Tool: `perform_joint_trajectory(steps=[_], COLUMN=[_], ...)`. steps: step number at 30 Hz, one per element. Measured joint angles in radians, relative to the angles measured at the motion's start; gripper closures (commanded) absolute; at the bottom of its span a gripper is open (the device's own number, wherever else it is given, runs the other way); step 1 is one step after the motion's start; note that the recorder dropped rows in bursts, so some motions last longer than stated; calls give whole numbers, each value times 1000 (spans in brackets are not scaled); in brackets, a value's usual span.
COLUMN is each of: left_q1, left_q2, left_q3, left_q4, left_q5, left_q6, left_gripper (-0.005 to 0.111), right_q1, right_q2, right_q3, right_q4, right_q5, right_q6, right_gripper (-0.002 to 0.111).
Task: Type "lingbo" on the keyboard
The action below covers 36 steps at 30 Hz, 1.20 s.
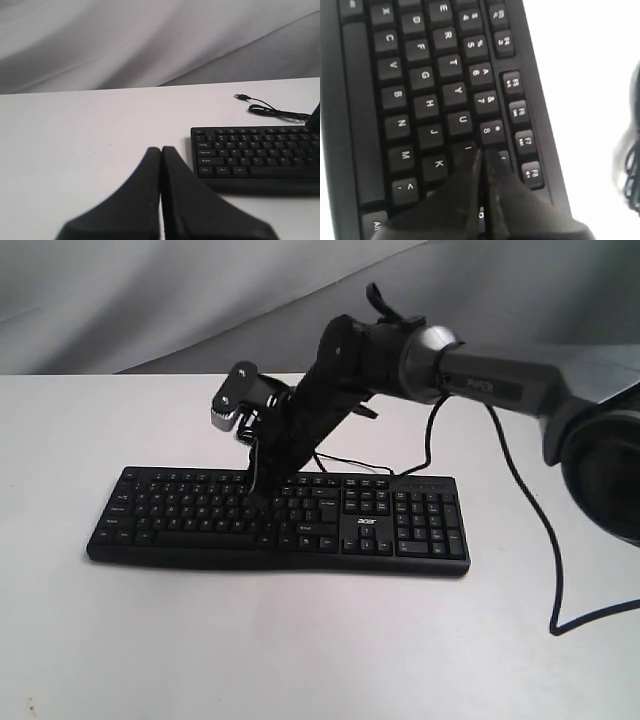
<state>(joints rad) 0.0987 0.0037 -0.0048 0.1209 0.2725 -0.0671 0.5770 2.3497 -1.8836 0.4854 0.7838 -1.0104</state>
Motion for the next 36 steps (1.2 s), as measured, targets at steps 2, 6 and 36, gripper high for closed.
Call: perform_joint_trajectory(steps=[2, 6, 36], left_q1=[0, 0, 0], left_q2=[0, 0, 0], left_q3=[0, 0, 0], left_q4=[0, 0, 0], left_q5=[0, 0, 0], left_q6=[0, 0, 0], left_gripper=[106, 106, 106], right_q1=[0, 0, 1], right_q2=[-38, -184, -1644], right_q3=[0, 0, 1039], right_q4=[-2, -96, -302], right_q5=[2, 50, -561], right_q6=[5, 116, 768], right_gripper=[108, 108, 108])
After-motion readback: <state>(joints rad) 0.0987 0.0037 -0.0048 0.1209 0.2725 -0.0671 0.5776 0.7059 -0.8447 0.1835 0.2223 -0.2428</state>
